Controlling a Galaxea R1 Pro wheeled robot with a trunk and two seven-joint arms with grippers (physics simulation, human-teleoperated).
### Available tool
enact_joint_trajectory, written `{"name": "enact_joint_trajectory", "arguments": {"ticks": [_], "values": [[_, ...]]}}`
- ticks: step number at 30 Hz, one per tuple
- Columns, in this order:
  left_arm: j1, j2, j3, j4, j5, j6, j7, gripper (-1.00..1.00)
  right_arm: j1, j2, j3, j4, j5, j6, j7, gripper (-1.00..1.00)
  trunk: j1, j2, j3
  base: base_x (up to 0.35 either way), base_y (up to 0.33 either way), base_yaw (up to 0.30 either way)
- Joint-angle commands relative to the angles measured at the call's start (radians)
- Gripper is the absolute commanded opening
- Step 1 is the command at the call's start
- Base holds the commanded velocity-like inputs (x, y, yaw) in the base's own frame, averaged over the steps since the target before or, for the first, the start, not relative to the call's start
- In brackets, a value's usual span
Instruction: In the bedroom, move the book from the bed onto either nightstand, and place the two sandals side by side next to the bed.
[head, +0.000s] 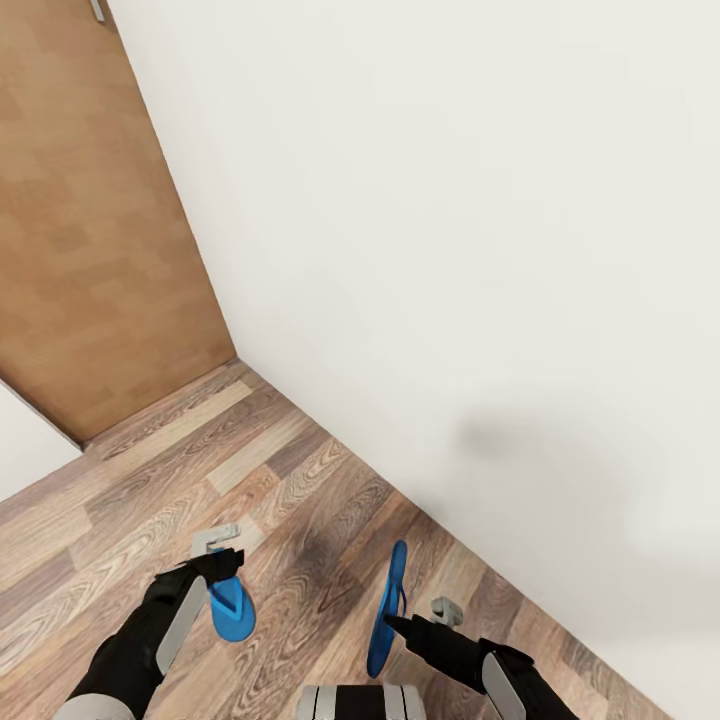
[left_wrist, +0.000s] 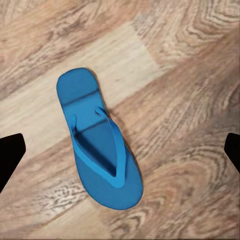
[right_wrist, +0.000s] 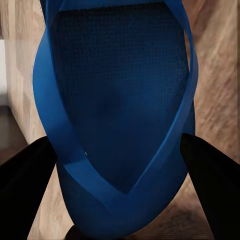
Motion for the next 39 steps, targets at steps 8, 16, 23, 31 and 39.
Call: {"name": "enact_joint_trajectory", "arguments": {"ticks": [8, 16, 23, 31, 39], "values": [[-0.001, 0.003, -0.001, 0.026, 0.019, -0.043, 0.007, 1.00, 0.000, 0.001, -0.006, 0.000, -0.006, 0.009, 0.002, -1.00, 0.003, -0.002, -0.032, 0.000, 0.000, 0.000], [-0.001, 0.002, -0.002, 0.111, 0.019, -0.159, 0.010, 1.00, 0.000, 0.001, -0.007, -0.002, -0.006, 0.009, 0.003, -1.00, 0.007, -0.004, -0.063, 0.000, 0.000, 0.000], [-0.001, 0.001, -0.004, 0.115, 0.020, -0.167, 0.011, 1.00, 0.000, -0.002, -0.008, -0.021, -0.013, 0.009, 0.067, -1.00, 0.010, -0.006, -0.090, 0.000, 0.000, 0.000], [-0.001, 0.000, -0.004, 0.115, 0.020, -0.167, 0.011, 1.00, 0.000, -0.005, -0.013, -0.040, -0.018, 0.009, 0.180, -1.00, 0.014, -0.008, -0.121, 0.000, 0.000, 0.000], [-0.001, -0.014, -0.005, 0.115, 0.019, -0.167, 0.011, 1.00, 0.000, -0.008, -0.021, -0.041, -0.020, 0.009, 0.182, -1.00, 0.016, -0.009, -0.140, 0.000, 0.000, 0.000]]}}
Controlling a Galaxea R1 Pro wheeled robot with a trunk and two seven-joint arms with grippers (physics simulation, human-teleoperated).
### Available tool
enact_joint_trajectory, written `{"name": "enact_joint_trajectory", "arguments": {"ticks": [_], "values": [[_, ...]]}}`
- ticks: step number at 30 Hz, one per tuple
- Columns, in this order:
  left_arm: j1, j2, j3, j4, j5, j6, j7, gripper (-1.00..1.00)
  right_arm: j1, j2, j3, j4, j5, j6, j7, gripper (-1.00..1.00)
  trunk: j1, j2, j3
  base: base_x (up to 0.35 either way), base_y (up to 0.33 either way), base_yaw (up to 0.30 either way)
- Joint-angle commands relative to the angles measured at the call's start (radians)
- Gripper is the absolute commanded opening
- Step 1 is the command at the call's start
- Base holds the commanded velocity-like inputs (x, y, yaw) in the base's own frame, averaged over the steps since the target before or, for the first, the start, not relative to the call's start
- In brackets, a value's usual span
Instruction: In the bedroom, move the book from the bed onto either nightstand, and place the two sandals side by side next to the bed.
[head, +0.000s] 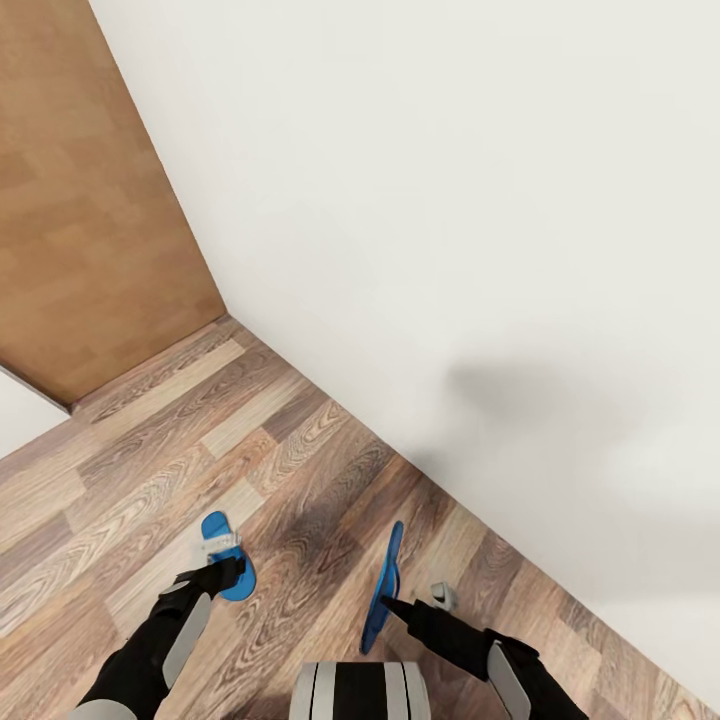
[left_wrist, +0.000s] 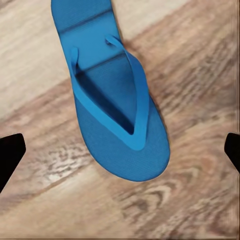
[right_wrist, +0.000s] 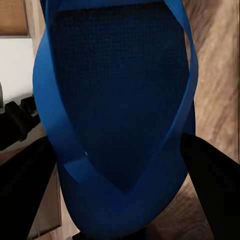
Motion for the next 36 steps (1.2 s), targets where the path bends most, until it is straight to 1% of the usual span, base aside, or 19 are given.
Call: {"name": "enact_joint_trajectory", "arguments": {"ticks": [1, 4, 9, 14, 24, 30, 36], "values": [[0.000, -0.002, -0.001, -0.002, 0.010, 0.004, 0.006, 1.00, 0.000, -0.003, -0.006, 0.000, -0.005, 0.009, 0.003, -1.00, 0.000, 0.000, -0.001, 0.000, 0.000, 0.000], [0.000, -0.006, -0.002, -0.002, 0.010, 0.004, 0.007, 1.00, 0.000, -0.015, -0.009, 0.000, -0.007, 0.009, 0.003, -1.00, 0.000, 0.000, -0.001, 0.000, 0.000, 0.000], [0.000, -0.007, -0.002, -0.002, 0.010, 0.004, 0.008, 1.00, 0.000, -0.020, -0.012, -0.001, -0.009, 0.009, 0.003, -1.00, 0.000, 0.000, -0.001, 0.007, 0.000, 0.000], [0.000, -0.007, -0.001, -0.003, 0.010, 0.004, 0.009, 1.00, 0.000, -0.021, -0.012, -0.002, -0.011, 0.009, 0.003, -1.00, 0.000, 0.000, -0.001, 0.138, 0.000, 0.000], [0.000, -0.007, -0.001, -0.003, 0.011, 0.004, 0.009, 1.00, 0.000, -0.021, -0.012, -0.001, -0.011, 0.009, 0.003, -1.00, 0.000, 0.000, -0.001, 0.016, 0.002, 0.000], [0.000, -0.007, -0.002, -0.003, 0.011, 0.004, 0.008, 1.00, 0.000, -0.020, -0.012, -0.001, -0.011, 0.009, 0.003, -1.00, 0.000, 0.000, -0.001, 0.142, 0.127, 0.000], [0.000, -0.007, -0.002, -0.002, 0.011, 0.004, 0.008, 1.00, 0.000, -0.018, -0.011, 0.000, -0.011, 0.009, 0.003, -1.00, 0.000, 0.000, -0.001, 0.032, 0.028, 0.000]]}}
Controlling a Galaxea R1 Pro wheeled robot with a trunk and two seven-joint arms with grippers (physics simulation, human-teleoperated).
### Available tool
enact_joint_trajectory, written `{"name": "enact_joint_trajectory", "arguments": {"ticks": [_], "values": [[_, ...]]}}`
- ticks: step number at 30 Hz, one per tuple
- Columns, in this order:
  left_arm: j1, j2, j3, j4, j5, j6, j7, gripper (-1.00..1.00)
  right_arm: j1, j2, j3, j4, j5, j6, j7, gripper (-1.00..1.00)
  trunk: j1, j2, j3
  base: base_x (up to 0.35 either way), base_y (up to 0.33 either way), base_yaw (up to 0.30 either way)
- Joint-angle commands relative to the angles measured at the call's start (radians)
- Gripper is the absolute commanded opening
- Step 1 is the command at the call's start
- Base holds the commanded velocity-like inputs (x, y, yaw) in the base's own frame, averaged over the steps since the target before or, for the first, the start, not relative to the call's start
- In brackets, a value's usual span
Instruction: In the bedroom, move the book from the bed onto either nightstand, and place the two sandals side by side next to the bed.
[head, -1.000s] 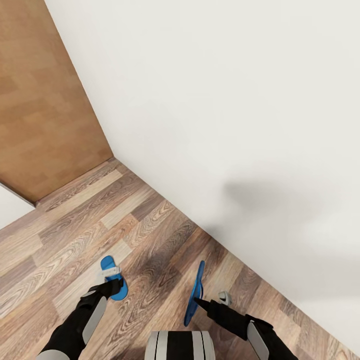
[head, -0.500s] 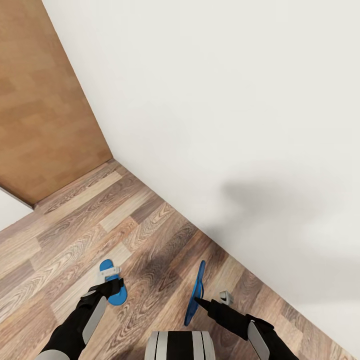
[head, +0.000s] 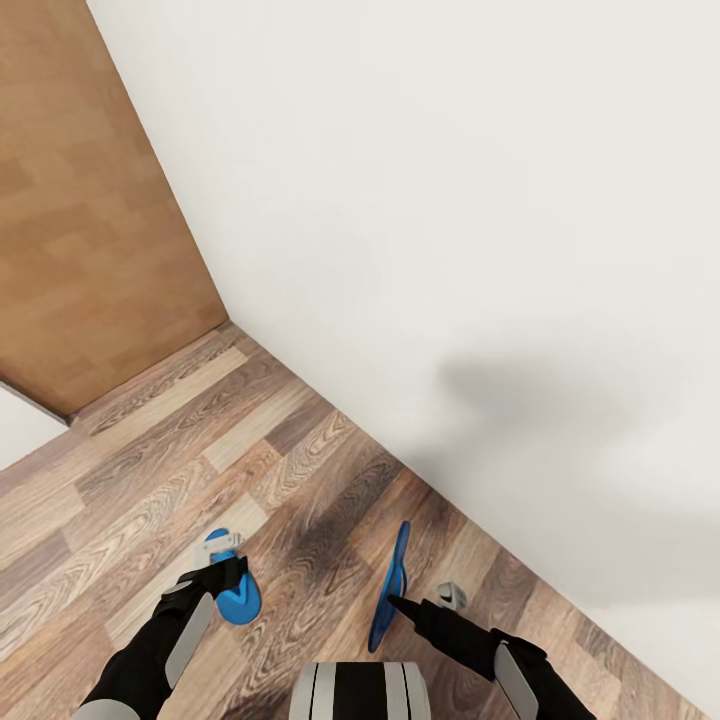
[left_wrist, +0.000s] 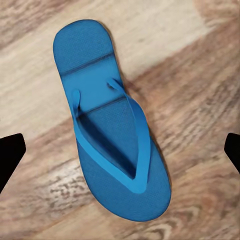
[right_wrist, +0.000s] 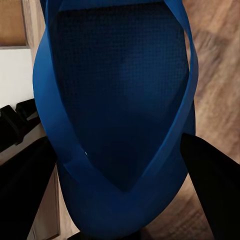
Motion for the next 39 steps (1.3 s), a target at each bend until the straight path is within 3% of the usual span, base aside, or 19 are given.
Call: {"name": "enact_joint_trajectory", "arguments": {"ticks": [1, 9, 31, 33, 35, 39], "values": [[0.000, 0.000, -0.001, -0.002, 0.011, 0.004, 0.006, 1.00, 0.000, 0.001, -0.005, 0.000, -0.003, 0.008, 0.003, -1.00, 0.000, 0.000, -0.001, 0.006, 0.006, 0.000], [0.000, -0.018, -0.001, -0.001, 0.011, 0.004, 0.006, 1.00, 0.000, 0.003, -0.005, 0.000, -0.002, 0.008, 0.003, -1.00, 0.000, 0.000, -0.001, 0.001, 0.001, 0.000], [0.000, -0.022, -0.003, -0.001, 0.011, 0.004, 0.006, 1.00, 0.000, 0.003, -0.004, 0.001, -0.002, 0.008, 0.002, -1.00, 0.000, 0.000, -0.008, 0.000, 0.000, 0.043], [0.000, -0.032, -0.002, -0.006, 0.012, 0.004, 0.008, 1.00, 0.000, 0.003, -0.004, 0.001, -0.002, 0.008, 0.001, -1.00, 0.000, 0.000, -0.008, 0.000, 0.000, 0.001], [-0.014, -0.061, -0.001, -0.037, 0.010, 0.004, 0.034, 1.00, 0.000, 0.003, -0.003, 0.001, -0.002, 0.008, 0.002, -1.00, 0.000, 0.000, -0.008, 0.000, 0.000, 0.000], [-0.053, -0.078, -0.001, -0.052, 0.014, 0.003, 0.097, 1.00, 0.000, 0.004, -0.003, 0.001, -0.002, 0.008, 0.002, -1.00, 0.000, 0.000, -0.008, 0.000, 0.000, 0.000]]}}
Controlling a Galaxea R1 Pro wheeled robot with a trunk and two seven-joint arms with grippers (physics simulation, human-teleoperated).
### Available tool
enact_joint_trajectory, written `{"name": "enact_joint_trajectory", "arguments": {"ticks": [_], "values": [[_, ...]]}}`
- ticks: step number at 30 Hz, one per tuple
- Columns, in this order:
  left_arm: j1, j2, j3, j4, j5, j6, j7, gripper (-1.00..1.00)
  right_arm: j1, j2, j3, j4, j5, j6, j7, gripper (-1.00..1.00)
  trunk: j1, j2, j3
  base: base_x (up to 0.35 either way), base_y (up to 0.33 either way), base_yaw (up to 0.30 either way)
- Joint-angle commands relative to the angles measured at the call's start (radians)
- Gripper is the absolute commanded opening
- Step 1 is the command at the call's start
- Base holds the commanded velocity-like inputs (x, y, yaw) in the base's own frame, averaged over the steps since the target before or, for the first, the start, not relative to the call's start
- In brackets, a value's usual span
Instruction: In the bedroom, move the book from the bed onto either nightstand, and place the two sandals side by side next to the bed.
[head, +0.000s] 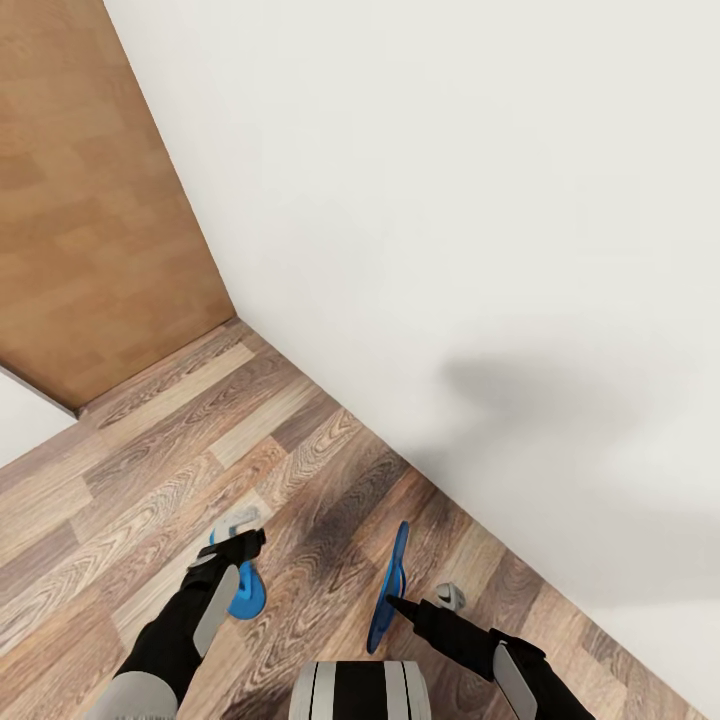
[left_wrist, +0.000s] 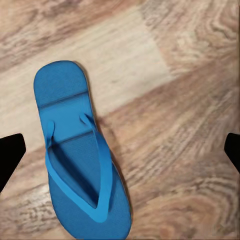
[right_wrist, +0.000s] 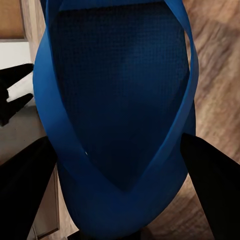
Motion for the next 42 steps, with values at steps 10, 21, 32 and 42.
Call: {"name": "enact_joint_trajectory", "arguments": {"ticks": [10, 21, 32, 42], "values": [[-0.010, -0.006, 0.004, 0.027, 0.012, -0.035, 0.025, 1.00, 0.000, 0.002, -0.005, -0.001, -0.003, 0.008, 0.003, -1.00, 0.000, 0.000, -0.001, 0.000, 0.000, 0.000], [-0.010, -0.005, 0.004, 0.074, 0.012, -0.069, 0.025, 1.00, 0.000, -0.001, -0.007, 0.000, -0.004, 0.009, 0.003, -1.00, 0.000, 0.000, -0.001, 0.000, 0.000, 0.000], [-0.010, -0.004, 0.004, 0.075, 0.012, -0.070, 0.025, 1.00, 0.000, -0.003, -0.008, -0.001, -0.005, 0.009, 0.004, -1.00, 0.005, -0.003, -0.043, 0.000, 0.000, 0.000], [-0.010, -0.006, 0.002, 0.075, 0.012, -0.070, 0.025, 1.00, 0.000, -0.004, -0.012, -0.002, -0.005, 0.009, 0.004, -1.00, 0.009, -0.005, -0.082, 0.000, 0.000, 0.000]]}}
